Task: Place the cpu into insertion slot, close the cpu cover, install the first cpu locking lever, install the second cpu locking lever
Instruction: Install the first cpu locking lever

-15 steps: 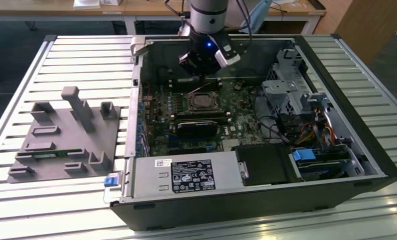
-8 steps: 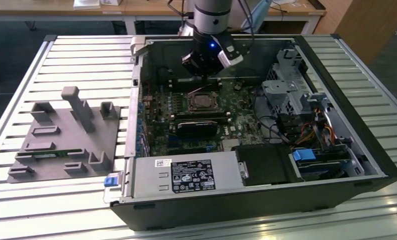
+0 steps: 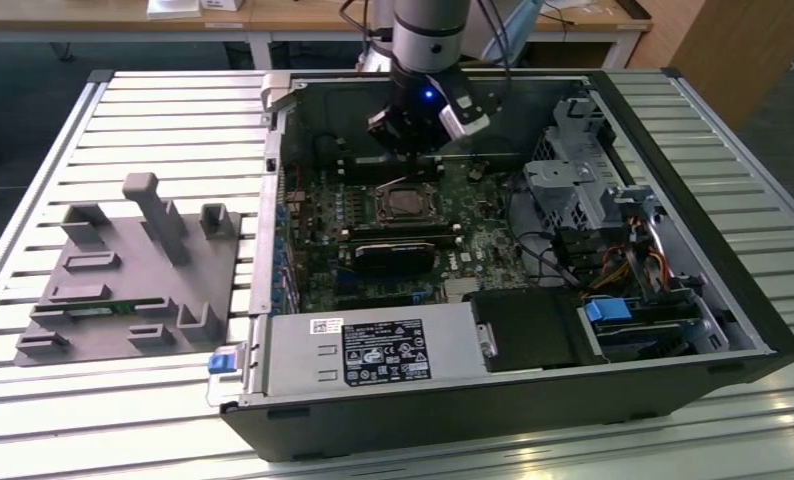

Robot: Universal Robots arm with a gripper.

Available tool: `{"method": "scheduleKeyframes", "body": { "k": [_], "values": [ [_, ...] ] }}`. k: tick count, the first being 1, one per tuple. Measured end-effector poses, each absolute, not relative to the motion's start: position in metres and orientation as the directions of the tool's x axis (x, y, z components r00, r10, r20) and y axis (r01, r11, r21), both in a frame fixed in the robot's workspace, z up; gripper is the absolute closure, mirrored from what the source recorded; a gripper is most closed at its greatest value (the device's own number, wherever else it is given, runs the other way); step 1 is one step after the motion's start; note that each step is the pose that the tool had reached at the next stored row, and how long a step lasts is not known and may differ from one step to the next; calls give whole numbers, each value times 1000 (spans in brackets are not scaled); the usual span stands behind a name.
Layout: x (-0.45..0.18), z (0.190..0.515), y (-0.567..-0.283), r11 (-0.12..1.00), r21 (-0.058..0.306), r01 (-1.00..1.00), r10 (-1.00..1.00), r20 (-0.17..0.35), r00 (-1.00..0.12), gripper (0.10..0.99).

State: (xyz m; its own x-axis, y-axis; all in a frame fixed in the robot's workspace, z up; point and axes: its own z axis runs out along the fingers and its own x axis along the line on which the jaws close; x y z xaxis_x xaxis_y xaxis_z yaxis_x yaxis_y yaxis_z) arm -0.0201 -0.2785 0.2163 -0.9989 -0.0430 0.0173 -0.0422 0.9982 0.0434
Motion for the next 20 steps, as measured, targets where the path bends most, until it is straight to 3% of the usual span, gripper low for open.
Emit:
{"method": "scheduleKeyframes", "body": {
  "k": [20],
  "values": [
    [-12,199,-279,999,43,-24,-26,35,-999,980]
  ]
}}
